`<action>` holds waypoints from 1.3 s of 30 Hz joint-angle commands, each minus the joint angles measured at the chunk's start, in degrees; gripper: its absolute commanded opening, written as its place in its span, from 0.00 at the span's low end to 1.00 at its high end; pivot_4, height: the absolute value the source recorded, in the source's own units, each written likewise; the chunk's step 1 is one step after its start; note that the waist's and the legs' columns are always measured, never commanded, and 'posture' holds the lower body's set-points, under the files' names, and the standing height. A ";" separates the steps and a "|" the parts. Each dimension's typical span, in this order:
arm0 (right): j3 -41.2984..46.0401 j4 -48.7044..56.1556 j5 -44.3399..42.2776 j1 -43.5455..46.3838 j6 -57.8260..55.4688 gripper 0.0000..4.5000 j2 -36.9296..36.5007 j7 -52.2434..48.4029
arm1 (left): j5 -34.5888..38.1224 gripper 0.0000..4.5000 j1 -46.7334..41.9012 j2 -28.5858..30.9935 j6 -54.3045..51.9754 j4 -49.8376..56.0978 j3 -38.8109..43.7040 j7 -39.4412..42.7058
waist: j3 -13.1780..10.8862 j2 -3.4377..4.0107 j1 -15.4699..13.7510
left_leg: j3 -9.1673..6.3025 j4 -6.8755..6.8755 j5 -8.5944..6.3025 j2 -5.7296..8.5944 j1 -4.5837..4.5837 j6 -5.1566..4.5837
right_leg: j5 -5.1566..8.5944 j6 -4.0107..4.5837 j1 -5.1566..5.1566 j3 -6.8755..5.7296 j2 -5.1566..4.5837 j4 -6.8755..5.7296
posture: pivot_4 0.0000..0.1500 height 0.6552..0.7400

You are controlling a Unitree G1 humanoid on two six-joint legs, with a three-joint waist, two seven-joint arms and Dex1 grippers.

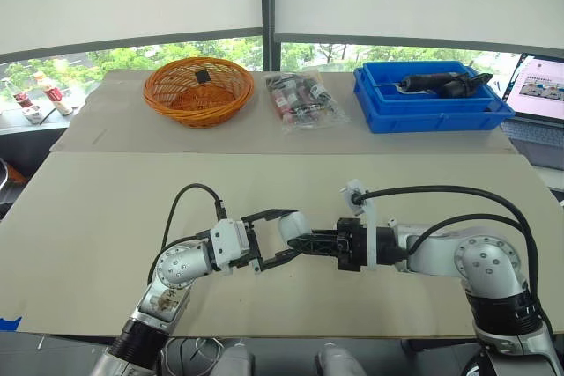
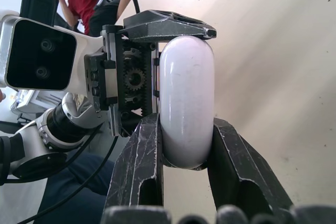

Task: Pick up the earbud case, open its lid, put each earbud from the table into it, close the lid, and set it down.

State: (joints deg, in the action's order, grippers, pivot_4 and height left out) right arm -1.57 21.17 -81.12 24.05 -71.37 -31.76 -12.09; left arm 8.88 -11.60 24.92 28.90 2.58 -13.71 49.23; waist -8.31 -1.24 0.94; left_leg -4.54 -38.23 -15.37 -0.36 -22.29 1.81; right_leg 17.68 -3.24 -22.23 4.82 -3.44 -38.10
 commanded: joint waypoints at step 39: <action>-21.11 12.19 59.34 13.40 24.95 0.16 -20.71 -41.09 | 7.07 0.38 -19.81 6.72 -55.63 13.76 -5.89 9.94 | -0.29 0.37 -0.12 | -0.19 -0.57 -0.05 -0.04 -0.29 -0.08 | 0.00 0.00 -0.04 -0.63 -0.03 -0.04 | 1.00 1.00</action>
State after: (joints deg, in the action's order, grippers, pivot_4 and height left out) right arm -24.59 31.13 -21.92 37.14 -47.96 -52.69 -52.33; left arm 15.87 -31.19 31.95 -27.54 14.64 -19.94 59.24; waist -8.60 -0.87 0.82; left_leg -4.73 -38.80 -15.42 -0.40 -22.58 1.73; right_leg 17.68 -3.24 -22.27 4.19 -3.48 -38.14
